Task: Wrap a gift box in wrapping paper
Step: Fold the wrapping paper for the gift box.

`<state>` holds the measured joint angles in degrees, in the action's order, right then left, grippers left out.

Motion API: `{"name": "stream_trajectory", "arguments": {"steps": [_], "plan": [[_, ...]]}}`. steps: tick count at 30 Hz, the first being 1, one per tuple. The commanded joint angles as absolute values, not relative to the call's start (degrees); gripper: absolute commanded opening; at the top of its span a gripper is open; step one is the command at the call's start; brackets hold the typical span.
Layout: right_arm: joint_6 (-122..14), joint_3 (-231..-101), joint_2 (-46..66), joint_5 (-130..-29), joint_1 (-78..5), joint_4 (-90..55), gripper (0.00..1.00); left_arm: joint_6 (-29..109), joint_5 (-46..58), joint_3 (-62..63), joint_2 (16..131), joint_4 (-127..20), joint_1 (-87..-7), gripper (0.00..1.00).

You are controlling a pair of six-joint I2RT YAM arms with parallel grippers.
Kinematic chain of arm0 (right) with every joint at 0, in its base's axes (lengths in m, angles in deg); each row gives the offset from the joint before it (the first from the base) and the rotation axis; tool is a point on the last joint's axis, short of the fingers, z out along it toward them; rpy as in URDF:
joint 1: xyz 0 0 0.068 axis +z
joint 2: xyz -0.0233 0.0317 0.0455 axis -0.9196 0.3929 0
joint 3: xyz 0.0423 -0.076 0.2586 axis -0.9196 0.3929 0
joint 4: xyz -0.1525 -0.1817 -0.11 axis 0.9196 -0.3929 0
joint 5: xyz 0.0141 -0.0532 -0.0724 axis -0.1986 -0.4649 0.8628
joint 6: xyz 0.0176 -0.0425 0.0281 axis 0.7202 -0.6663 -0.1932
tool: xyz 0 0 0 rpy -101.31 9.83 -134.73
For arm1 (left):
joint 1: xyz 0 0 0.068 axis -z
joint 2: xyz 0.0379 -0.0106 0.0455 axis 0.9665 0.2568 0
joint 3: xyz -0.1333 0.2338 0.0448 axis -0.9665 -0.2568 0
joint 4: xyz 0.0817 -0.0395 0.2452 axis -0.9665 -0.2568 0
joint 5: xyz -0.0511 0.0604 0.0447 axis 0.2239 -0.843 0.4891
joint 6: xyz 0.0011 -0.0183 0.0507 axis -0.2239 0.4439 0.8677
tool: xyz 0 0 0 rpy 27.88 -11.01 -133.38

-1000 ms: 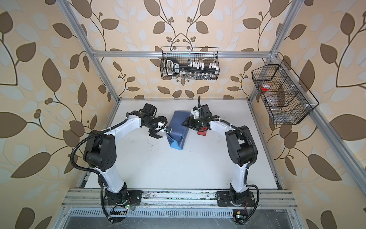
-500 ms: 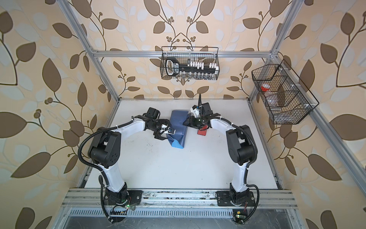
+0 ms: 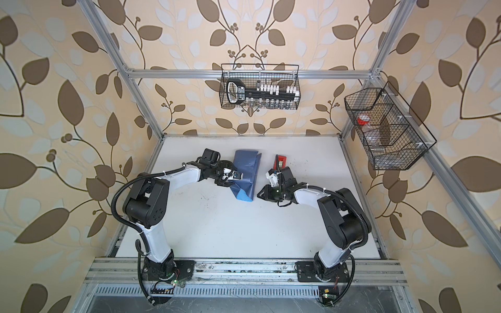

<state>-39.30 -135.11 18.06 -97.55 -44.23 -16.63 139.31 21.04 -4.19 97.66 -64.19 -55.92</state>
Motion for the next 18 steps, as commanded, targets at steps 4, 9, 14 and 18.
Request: {"name": "stream_trajectory", "arguments": {"steps": [4,9,14,18], "plan": [[-34.63,-134.55,23.03,-94.18,-42.54,-4.47,0.16,136.53,19.36,-8.2,97.99,-64.92,-54.92,0.73],[-34.13,-135.83,26.22,-92.85,-42.29,-2.41,0.13,135.69,18.49,-10.45,97.51,-62.2,-53.97,0.77],[-34.77,-137.69,28.02,-92.91,-42.1,-2.06,0.13,134.11,17.36,-11.52,98.02,-58.96,-53.09,0.85],[-34.16,-138.24,29.03,-93.75,-41.91,-0.98,0.13,133.36,16.21,-12.3,98.11,-57.15,-52.53,0.86]]}}
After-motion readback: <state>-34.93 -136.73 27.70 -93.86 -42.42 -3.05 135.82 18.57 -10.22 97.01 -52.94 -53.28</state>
